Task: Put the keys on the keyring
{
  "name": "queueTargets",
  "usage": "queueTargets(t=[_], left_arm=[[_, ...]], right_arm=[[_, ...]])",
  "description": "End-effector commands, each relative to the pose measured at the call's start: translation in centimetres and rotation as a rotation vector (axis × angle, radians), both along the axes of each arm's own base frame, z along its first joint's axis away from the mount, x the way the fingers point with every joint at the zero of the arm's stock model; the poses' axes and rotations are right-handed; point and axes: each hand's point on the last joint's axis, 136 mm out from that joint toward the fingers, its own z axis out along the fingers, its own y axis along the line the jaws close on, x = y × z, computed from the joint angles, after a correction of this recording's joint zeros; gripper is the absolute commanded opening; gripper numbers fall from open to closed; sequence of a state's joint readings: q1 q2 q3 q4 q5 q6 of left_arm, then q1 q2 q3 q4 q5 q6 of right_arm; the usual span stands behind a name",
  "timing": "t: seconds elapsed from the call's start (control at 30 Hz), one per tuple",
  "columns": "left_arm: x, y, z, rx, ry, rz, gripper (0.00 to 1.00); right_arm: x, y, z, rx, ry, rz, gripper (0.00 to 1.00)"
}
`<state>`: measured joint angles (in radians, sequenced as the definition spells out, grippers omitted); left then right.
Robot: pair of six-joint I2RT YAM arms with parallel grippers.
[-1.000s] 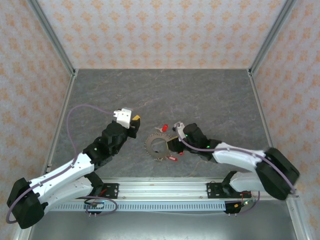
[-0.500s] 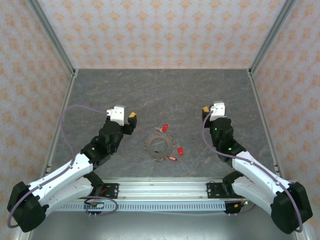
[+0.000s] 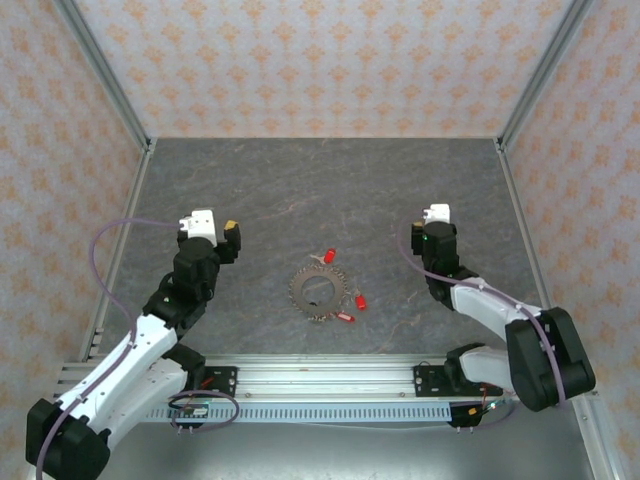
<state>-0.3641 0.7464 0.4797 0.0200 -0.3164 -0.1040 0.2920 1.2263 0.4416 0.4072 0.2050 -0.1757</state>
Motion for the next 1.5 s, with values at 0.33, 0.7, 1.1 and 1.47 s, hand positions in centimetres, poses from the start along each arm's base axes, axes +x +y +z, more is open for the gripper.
queueTargets(t=[0.33,0.7,1.1,1.47], left_arm=[[0.8,2.9,-1.5,0.042,0.058,0.104,1.00],[2.7,4.3,-3.6,0.112,0.060,0.146,1.00],[5.7,4.3,-7.1,0.155,0.059,0.108,1.00],[8.1,3.6,-11.0,0.099,0.073,0.000,1.00]], right_arm=[[2.7,-4.9,-1.9,0.161,-0.088,-0.080,0.54],[3.5,-6.5,-3.9,0.181,-0.070,-0.167,0.80],[3.3,-6.6,-3.8,0.179,-0.076,-0.169,0.99],[3.4,-6.5,-3.7,0.179,-0.077,-0.165,0.99]])
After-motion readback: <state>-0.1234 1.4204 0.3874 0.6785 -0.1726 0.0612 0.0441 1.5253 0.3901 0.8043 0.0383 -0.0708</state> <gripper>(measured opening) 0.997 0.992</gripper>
